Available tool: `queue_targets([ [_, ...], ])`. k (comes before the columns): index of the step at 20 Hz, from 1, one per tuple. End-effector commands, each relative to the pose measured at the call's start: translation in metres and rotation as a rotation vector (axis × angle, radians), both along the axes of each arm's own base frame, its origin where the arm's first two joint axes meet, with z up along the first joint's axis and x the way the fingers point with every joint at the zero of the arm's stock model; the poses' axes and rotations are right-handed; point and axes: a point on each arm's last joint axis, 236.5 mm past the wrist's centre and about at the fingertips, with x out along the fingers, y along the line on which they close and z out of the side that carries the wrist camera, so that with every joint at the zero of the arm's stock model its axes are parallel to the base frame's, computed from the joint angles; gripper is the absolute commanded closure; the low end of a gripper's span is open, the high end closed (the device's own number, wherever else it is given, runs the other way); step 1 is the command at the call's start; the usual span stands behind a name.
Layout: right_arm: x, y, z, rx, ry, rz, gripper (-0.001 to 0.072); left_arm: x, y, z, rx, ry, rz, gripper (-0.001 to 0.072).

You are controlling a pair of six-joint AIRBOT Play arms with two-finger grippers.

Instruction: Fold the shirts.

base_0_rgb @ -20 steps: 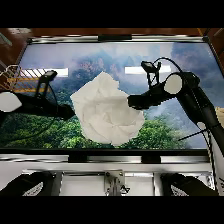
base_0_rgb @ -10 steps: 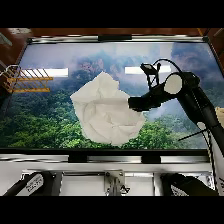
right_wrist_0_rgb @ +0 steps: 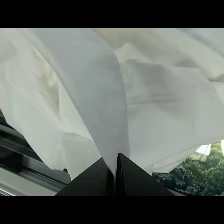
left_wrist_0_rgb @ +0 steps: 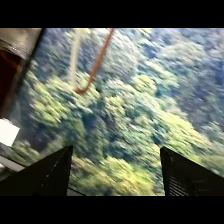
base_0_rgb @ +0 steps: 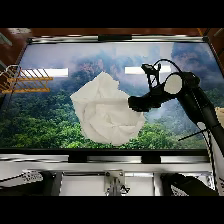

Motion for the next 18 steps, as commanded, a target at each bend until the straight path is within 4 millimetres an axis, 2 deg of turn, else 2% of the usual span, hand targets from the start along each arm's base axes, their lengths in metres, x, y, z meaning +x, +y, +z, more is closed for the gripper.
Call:
queue_targets([
  [1, 0.0, 0.0, 0.0, 0.0, 0.004, -0.009, 0.0635, 0.017, 0.042, -0.025, 0.085, 0.101, -0.078, 0.0095],
  [5, 0.003, 0.001, 0.001, 0.007, -0.007, -0.017, 0.0635, 0.032, 0.054, -0.088, 0.049, 0.201, -0.158, 0.0095],
  [7, 0.006, 0.001, 0.002, 0.012, -0.016, -0.024, 0.0635, 0.035, 0.057, -0.112, 0.036, 0.223, -0.183, 0.0096],
  [9, 0.009, 0.002, 0.003, 0.021, -0.024, -0.043, 0.0635, 0.039, 0.061, -0.126, 0.04, 0.228, -0.203, 0.0103],
  [14, 0.014, 0.004, 0.003, 0.033, -0.031, -0.068, 0.0635, 0.052, 0.045, -0.156, -0.044, 0.198, -0.248, 0.0107],
  [15, 0.015, 0.004, 0.003, 0.035, -0.029, -0.074, 0.0635, 0.052, 0.045, -0.161, -0.05, 0.204, -0.248, 0.0123],
  [16, 0.014, 0.004, 0.003, 0.035, -0.026, -0.076, 0.0635, 0.051, 0.045, -0.165, -0.057, 0.209, -0.249, 0.0181],
  [18, 0.014, 0.004, 0.003, 0.035, -0.024, -0.076, 0.0635, 0.05, 0.045, -0.172, -0.063, 0.221, -0.25, 0.0188],
])
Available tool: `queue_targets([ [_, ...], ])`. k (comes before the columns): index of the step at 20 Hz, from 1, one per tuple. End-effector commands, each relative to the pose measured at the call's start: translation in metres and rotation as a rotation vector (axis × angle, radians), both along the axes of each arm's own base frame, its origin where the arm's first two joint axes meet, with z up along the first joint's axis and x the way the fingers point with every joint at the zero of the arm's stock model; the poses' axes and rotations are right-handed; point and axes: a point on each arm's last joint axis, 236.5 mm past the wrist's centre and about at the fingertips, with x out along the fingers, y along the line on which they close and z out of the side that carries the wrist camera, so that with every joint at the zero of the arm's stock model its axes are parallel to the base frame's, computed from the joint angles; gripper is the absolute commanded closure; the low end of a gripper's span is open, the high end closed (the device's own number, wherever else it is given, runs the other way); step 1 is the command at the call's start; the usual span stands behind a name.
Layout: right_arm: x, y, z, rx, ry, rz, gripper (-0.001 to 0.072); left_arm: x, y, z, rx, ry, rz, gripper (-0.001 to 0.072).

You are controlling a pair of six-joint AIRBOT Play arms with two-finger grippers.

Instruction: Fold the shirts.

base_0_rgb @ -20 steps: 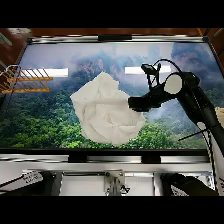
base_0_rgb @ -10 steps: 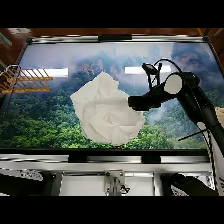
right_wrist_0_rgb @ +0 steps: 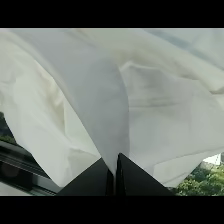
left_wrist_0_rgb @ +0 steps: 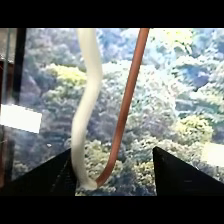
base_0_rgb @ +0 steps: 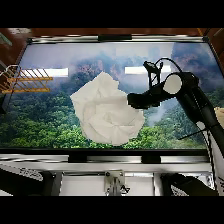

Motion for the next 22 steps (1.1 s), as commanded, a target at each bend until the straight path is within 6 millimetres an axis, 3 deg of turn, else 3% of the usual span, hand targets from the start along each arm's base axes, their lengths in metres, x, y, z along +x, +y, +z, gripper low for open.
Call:
queue_targets([
  [1, 0.0, 0.0, 0.0, 0.004, 0.007, -0.013, 0.0635, 0.001, -0.002, -0.014, -0.019, 0.013, -0.009, 0.0192],
  [6, -0.001, 0.0, 0.0, 0.004, 0.01, -0.015, 0.0635, 0.001, 0.002, -0.02, -0.011, 0.015, -0.007, 0.0207],
  [8, -0.001, 0.0, 0.0, 0.004, 0.01, -0.015, 0.0635, 0.0, 0.002, -0.021, -0.009, 0.018, -0.008, 0.0265],
  [9, -0.001, 0.0, -0.001, 0.004, 0.01, -0.015, 0.0635, 0.0, 0.002, -0.021, -0.009, 0.018, -0.008, 0.0356],
  [11, -0.001, 0.0, 0.0, 0.004, 0.01, -0.015, 0.0635, 0.0, 0.002, -0.021, -0.01, 0.018, -0.007, 0.0383],
  [12, -0.001, 0.0, 0.0, 0.004, 0.01, -0.015, 0.0635, 0.0, 0.002, -0.021, -0.01, 0.019, -0.008, 0.0472],
  [15, -0.001, 0.0, 0.0, 0.004, 0.01, -0.015, 0.0635, 0.0, 0.001, -0.019, -0.011, 0.018, -0.008, 0.0639],
  [18, -0.001, 0.0, 0.0, 0.004, 0.01, -0.015, 0.0635, -0.001, -0.001, -0.015, -0.021, 0.022, -0.011, 0.0656],
  [22, 0.0, 0.0, 0.0, 0.002, 0.009, -0.014, 0.0635, 0.005, 0.006, 0.011, 0.013, -0.024, 0.031, 0.0658],
])
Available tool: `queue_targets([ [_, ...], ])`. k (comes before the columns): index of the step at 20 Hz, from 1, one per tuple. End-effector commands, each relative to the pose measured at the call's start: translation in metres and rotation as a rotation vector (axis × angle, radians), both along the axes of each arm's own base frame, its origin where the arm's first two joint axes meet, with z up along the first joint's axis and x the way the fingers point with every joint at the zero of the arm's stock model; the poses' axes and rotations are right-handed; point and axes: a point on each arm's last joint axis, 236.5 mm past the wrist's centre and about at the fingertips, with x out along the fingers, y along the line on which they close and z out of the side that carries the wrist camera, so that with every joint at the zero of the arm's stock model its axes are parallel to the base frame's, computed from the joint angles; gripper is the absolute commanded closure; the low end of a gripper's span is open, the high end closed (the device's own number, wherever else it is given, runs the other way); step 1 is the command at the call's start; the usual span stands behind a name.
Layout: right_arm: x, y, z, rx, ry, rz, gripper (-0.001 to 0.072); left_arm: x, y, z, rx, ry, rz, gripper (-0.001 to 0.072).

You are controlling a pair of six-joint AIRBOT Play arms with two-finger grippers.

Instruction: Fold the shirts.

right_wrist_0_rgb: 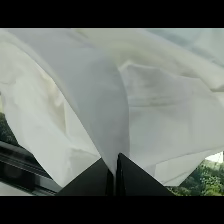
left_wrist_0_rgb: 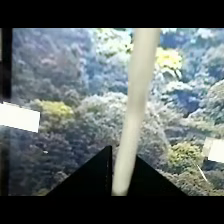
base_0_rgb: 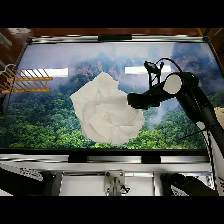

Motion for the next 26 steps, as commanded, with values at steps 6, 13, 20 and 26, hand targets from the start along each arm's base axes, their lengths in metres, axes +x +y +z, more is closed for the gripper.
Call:
queue_targets([
  [6, 0.0, -0.001, -0.001, -0.011, -0.013, 0.023, 0.0635, 0.019, 0.02, 0.092, 0.112, -0.158, 0.093, 0.0659],
  [13, 0.008, -0.022, 0.018, -0.085, -0.097, 0.008, 0.0635, 0.054, -0.05, 0.214, 0.165, -0.366, 0.07, 0.0659],
  [20, 0.02, -0.055, 0.038, -0.209, -0.153, -0.05, 0.0635, 0.048, -0.262, 0.249, -0.017, -0.236, -0.232, 0.066],
  [26, 0.015, -0.095, 0.031, -0.384, -0.131, -0.063, 0.0635, -0.004, -0.374, 0.293, 0.029, -0.275, -0.458, 0.066],
])
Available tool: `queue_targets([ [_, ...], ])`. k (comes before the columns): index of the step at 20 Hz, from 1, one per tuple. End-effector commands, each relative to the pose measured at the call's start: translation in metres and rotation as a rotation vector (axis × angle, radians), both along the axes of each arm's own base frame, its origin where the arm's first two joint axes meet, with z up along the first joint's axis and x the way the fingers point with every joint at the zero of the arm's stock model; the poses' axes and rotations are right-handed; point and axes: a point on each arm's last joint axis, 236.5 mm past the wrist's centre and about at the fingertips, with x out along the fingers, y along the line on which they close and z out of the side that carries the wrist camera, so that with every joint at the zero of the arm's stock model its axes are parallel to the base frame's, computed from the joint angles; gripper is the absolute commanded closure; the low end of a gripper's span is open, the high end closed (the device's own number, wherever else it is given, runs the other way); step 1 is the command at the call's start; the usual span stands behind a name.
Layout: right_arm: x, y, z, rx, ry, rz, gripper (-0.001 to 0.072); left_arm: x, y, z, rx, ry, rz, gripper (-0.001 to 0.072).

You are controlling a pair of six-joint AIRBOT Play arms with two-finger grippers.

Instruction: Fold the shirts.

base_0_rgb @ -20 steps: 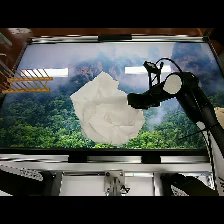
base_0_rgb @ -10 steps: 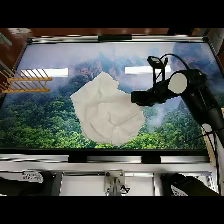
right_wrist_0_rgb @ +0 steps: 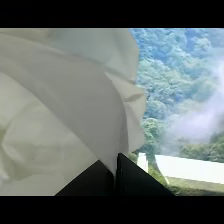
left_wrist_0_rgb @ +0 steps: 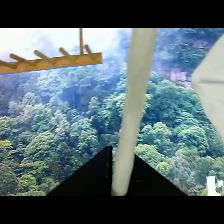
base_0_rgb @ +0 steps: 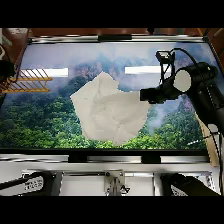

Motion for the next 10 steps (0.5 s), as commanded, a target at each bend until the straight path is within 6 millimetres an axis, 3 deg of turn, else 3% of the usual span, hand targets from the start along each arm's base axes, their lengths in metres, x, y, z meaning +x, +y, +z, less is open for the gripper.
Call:
queue_targets([
  [1, 0.001, -0.026, -0.001, -0.095, -0.001, -0.027, 0.0635, -0.051, -0.062, 0.008, 0.012, 0.031, -0.132, 0.066],
  [4, 0.006, -0.042, -0.001, -0.096, -0.001, -0.064, 0.0636, -0.11, -0.097, -0.008, 0.036, 0.061, -0.253, 0.0661],
  [7, 0.012, -0.055, 0.0, -0.1, -0.011, -0.084, 0.0635, -0.184, -0.105, -0.049, 0.172, 0.173, -0.397, 0.0661],
  [10, 0.016, -0.053, 0.002, -0.098, -0.032, -0.069, 0.0635, -0.24, -0.125, -0.078, 0.206, 0.214, -0.592, 0.0661],
])
